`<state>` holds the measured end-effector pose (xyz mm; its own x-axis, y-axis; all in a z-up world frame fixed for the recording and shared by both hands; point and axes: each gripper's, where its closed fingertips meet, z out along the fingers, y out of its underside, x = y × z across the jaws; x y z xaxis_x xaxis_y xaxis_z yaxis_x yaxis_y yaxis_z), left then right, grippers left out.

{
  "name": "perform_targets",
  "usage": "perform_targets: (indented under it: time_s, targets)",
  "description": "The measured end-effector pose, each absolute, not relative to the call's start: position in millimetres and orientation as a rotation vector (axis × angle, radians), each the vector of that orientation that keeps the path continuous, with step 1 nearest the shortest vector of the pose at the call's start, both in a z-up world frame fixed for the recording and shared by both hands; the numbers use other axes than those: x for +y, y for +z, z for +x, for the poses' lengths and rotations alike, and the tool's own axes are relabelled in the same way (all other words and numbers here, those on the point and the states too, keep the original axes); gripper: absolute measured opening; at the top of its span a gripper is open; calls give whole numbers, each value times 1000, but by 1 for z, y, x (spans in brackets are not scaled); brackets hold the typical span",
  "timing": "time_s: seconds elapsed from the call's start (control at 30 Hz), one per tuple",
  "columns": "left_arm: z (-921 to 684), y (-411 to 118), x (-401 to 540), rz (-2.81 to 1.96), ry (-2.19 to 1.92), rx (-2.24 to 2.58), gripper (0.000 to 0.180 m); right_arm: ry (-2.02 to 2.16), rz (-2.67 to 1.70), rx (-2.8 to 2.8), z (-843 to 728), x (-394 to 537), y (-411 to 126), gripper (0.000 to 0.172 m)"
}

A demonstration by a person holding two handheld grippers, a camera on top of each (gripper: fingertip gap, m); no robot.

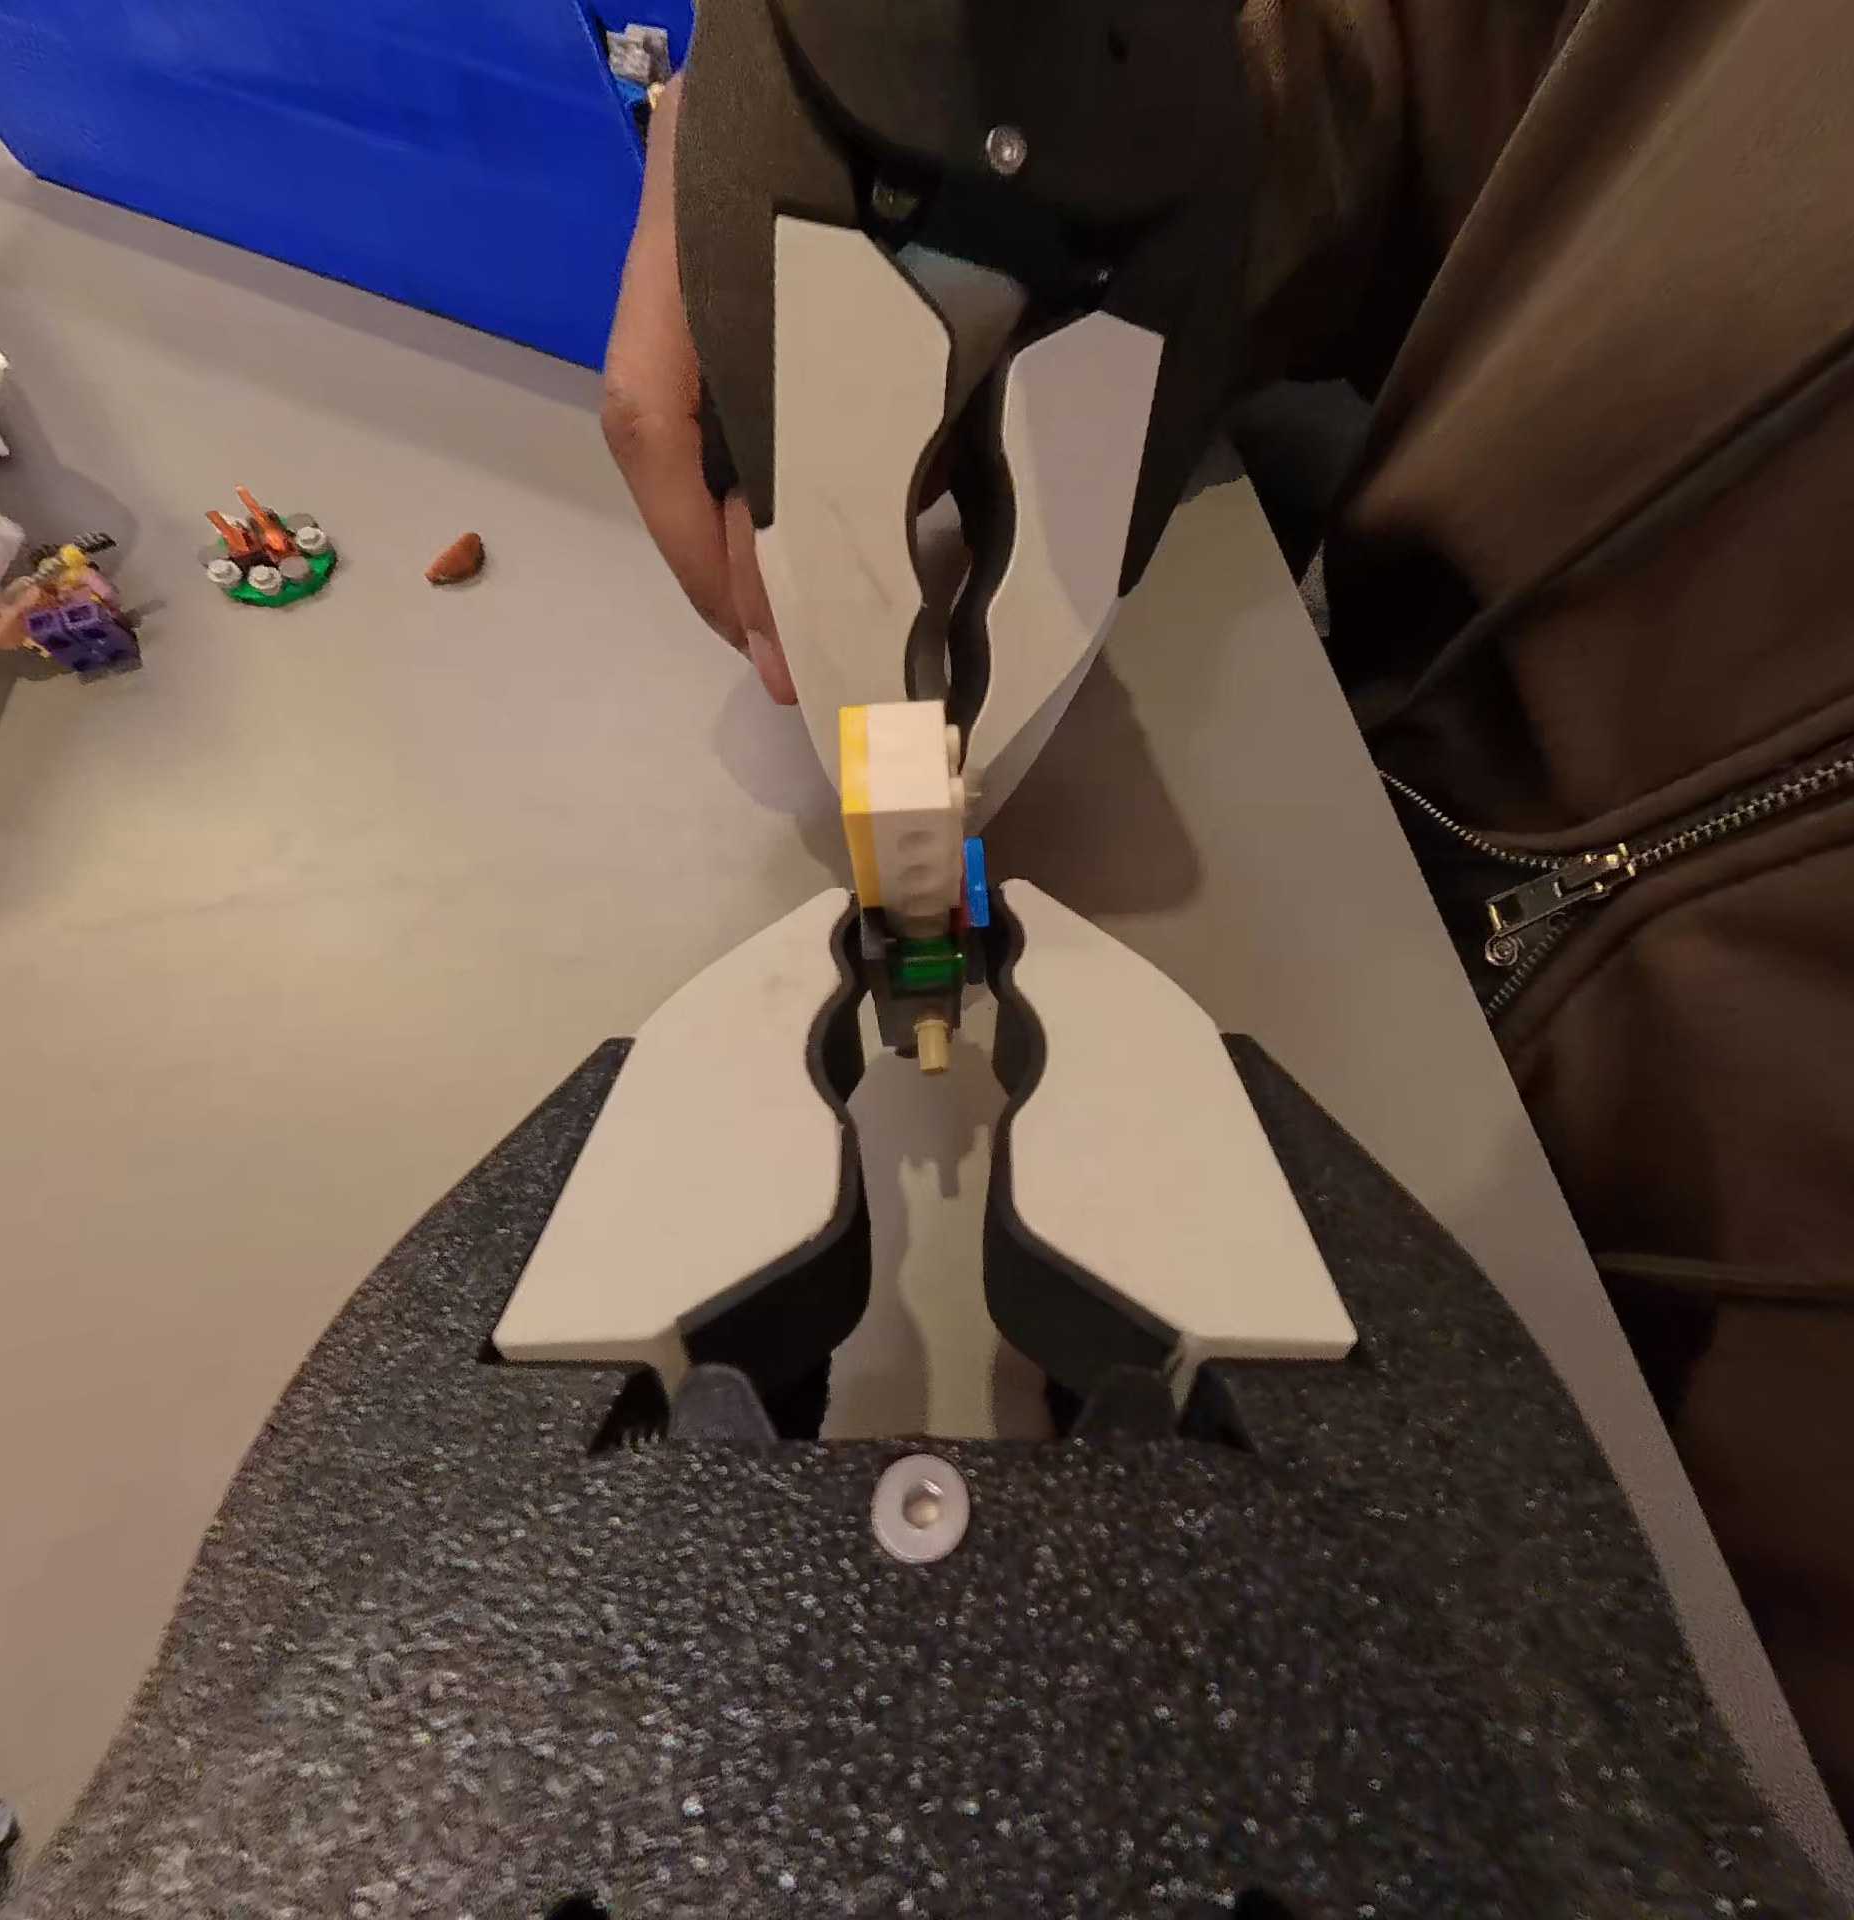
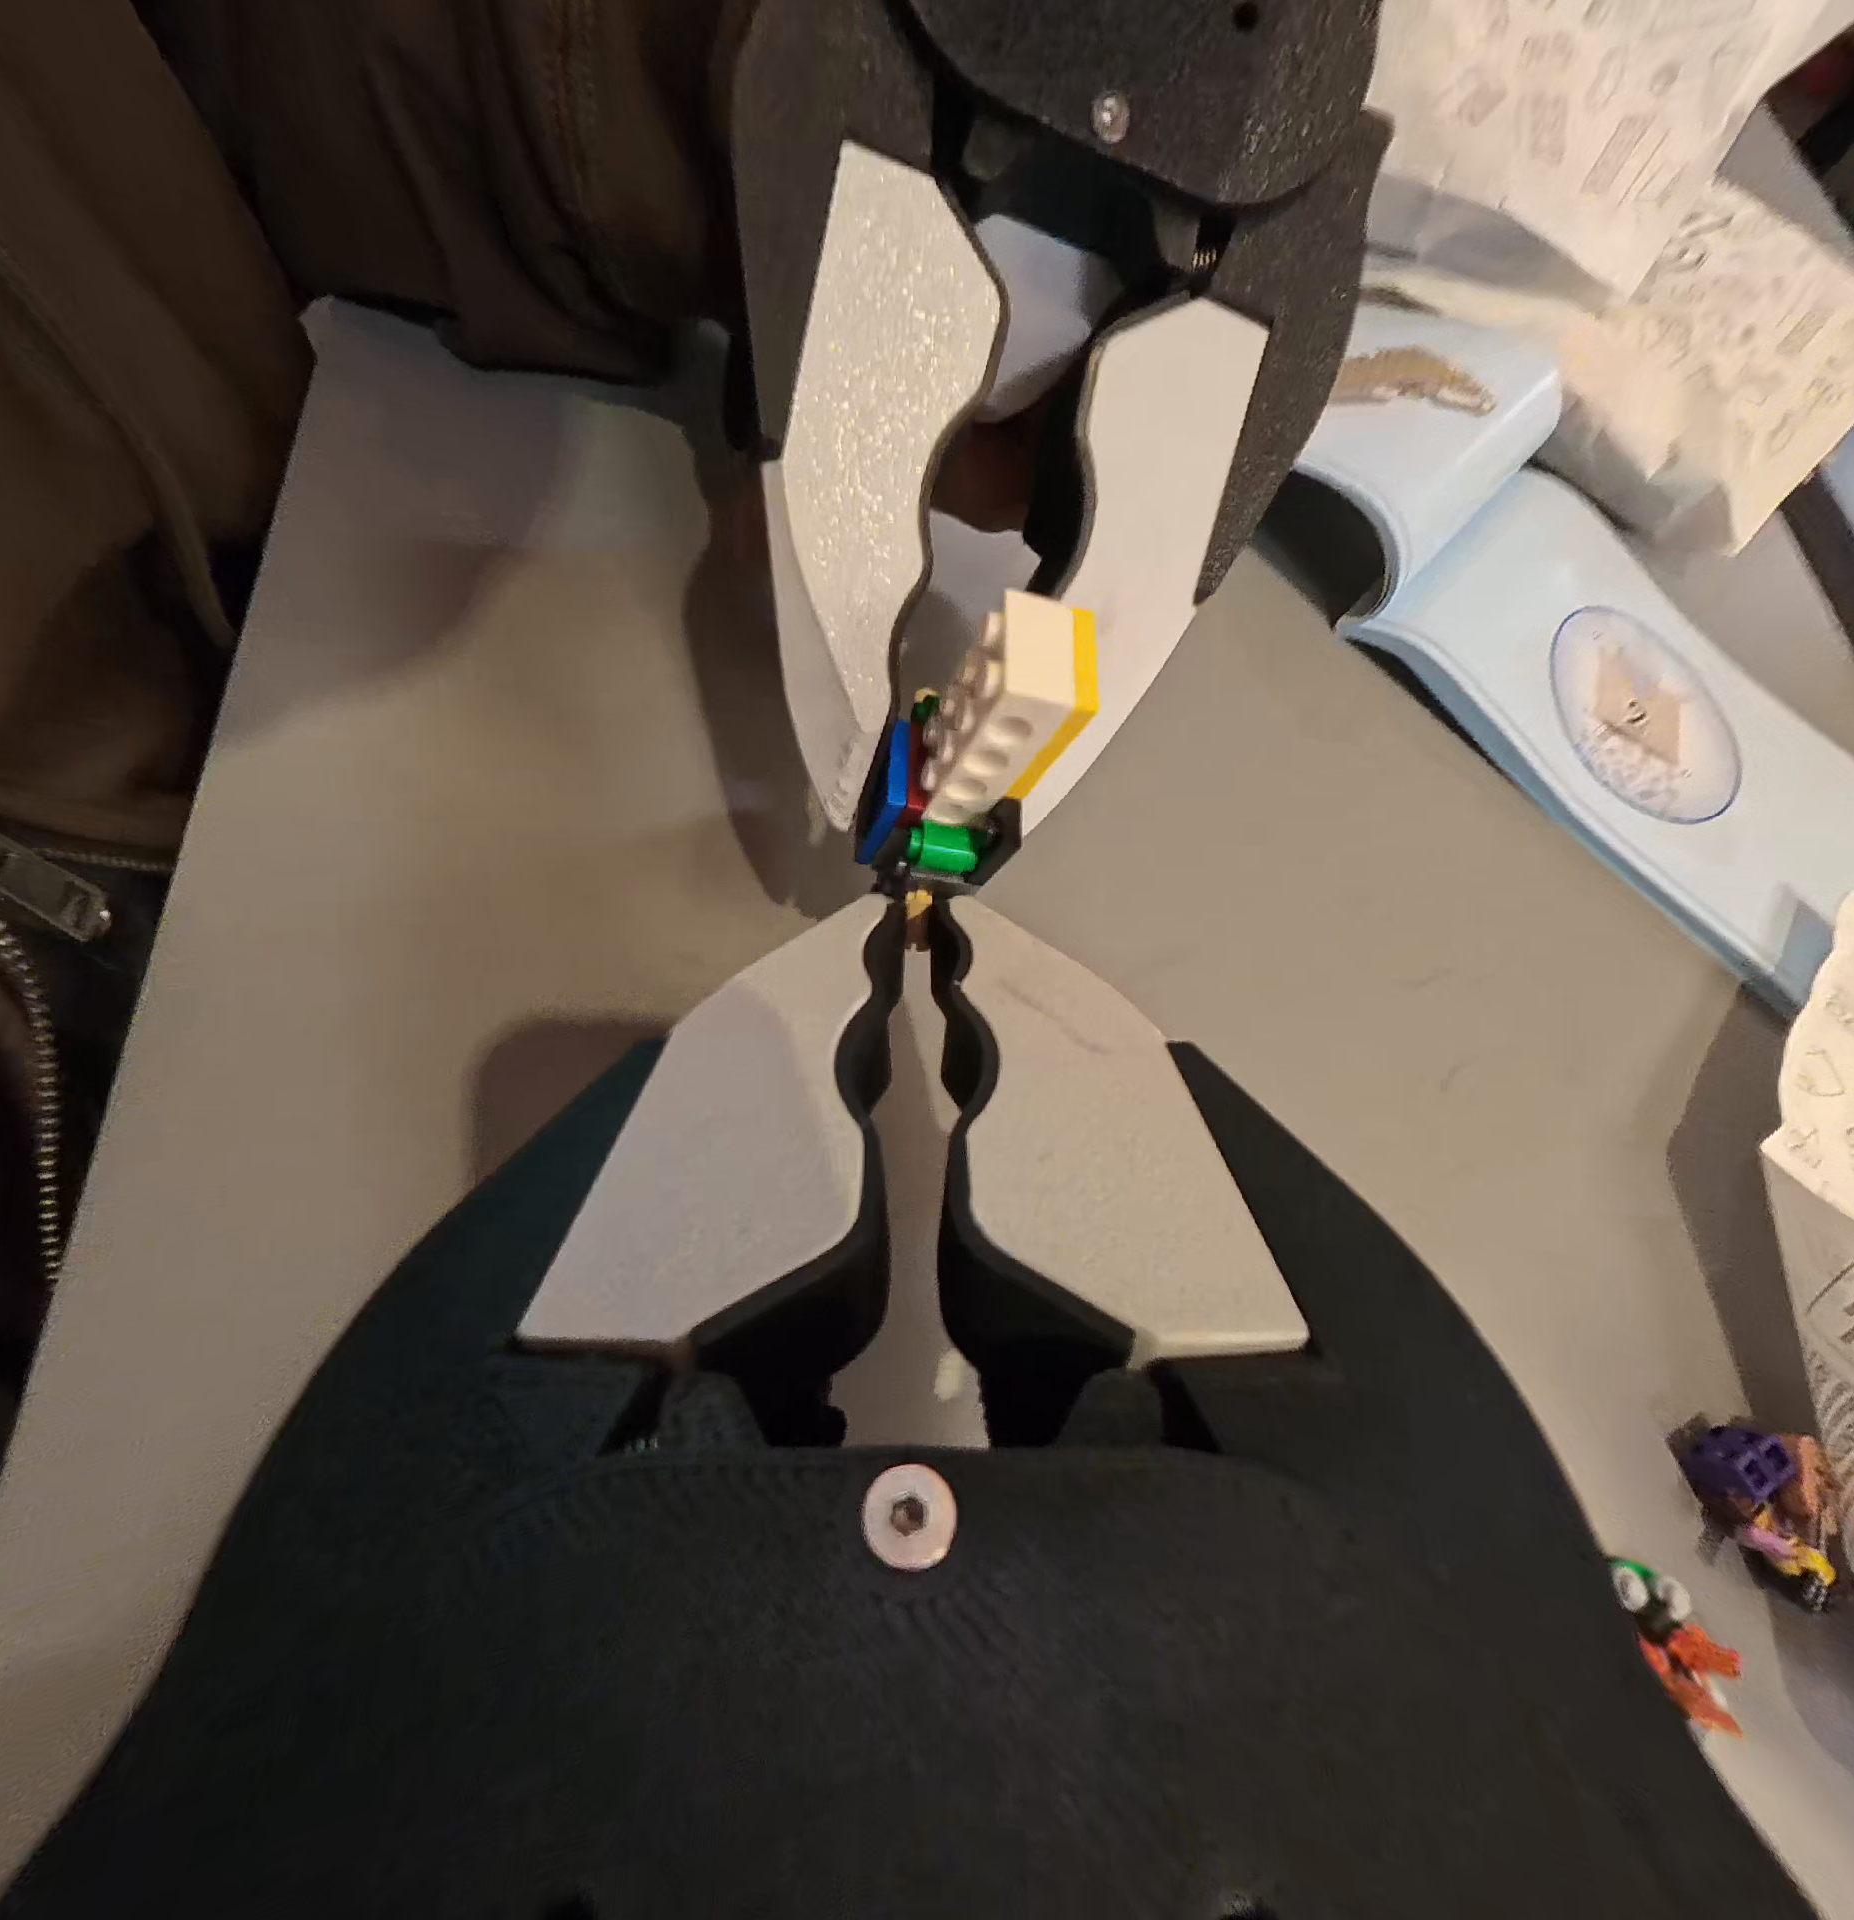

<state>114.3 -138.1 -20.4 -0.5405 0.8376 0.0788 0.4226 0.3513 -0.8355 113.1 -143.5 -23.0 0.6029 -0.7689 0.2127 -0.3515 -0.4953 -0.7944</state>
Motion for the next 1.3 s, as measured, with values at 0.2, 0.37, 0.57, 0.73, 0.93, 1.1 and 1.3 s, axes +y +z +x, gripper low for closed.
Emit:
perform_targets:
  time_s: [0.2,0.37,0.57,0.73,0.93,1.1,1.3]
  targets:
    - [116,-10,-141,-1084,1164,-2057,21,-774,-1941,834,114,-147,-9,5]
    - [114,-6,-141,-1060,1176,-1993,21,-736,-1846,826,112,-147,-1,5]
    - [114,-4,-140,-1034,1177,-1936,21,-704,-1768,830,110,-147,4,4]
    - [144,-16,-143,-1014,1180,-2039,20,-730,-1626,880,104,-173,20,4]
    - [151,0,-152,-808,1210,-1943,20,-778,-1655,998,104,-185,6,5]
    - [156,0,-173,-450,1169,-1896,20,-856,-1661,1172,102,-198,-10,5]
    - [149,5,-176,-361,1166,-1846,20,-1249,-1537,1354,55,-239,29,5]
